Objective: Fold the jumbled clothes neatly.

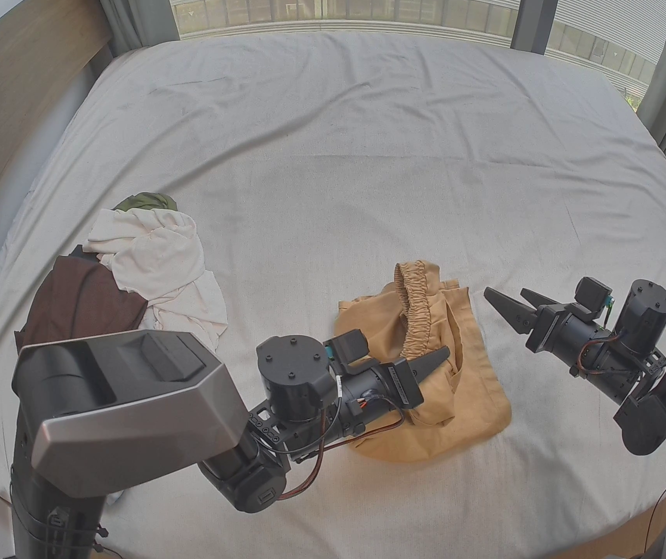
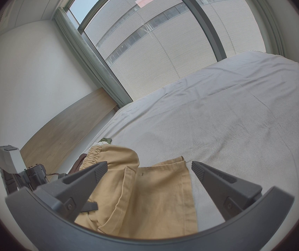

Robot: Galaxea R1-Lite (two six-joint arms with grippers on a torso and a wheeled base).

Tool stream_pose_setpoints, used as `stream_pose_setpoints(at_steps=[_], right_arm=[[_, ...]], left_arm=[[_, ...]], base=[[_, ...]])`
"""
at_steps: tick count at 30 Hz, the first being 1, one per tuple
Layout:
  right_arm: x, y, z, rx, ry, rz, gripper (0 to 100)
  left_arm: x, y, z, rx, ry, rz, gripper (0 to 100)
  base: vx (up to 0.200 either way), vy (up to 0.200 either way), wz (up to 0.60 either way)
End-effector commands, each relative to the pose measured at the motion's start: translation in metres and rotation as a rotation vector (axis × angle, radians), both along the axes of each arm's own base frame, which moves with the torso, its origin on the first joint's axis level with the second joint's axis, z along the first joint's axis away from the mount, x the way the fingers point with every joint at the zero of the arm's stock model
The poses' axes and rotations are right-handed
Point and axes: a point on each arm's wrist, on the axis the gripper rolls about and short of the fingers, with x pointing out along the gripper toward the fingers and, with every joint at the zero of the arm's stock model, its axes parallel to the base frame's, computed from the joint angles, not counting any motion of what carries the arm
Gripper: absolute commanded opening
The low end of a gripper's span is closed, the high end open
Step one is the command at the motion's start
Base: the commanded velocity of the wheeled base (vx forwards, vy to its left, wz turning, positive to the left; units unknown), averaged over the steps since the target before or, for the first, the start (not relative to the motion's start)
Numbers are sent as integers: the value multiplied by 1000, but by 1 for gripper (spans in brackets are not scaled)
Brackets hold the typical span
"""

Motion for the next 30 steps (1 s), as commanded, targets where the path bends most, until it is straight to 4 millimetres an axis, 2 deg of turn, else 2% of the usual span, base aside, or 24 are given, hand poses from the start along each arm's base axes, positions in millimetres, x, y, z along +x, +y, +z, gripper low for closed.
stream_pose_setpoints(at_steps=[1,7,20,21,30], right_arm=[[3,-2,-1,0,1,-9,100],[4,-3,0,1,-4,-13,100],[4,-3,0,2,-7,-13,100],[4,-3,0,2,-7,-13,100],[4,-3,-1,0,-1,-12,100]], left_arm=[[-1,-5,-9,9,10,-13,0],[1,-12,-11,10,11,-20,0],[5,-8,-13,18,16,-10,0],[5,-8,-13,17,16,-8,100],[3,-9,-10,13,0,-2,100]], base=[[0,0,0],[0,0,0],[0,0,0],[0,0,0],[0,0,0]])
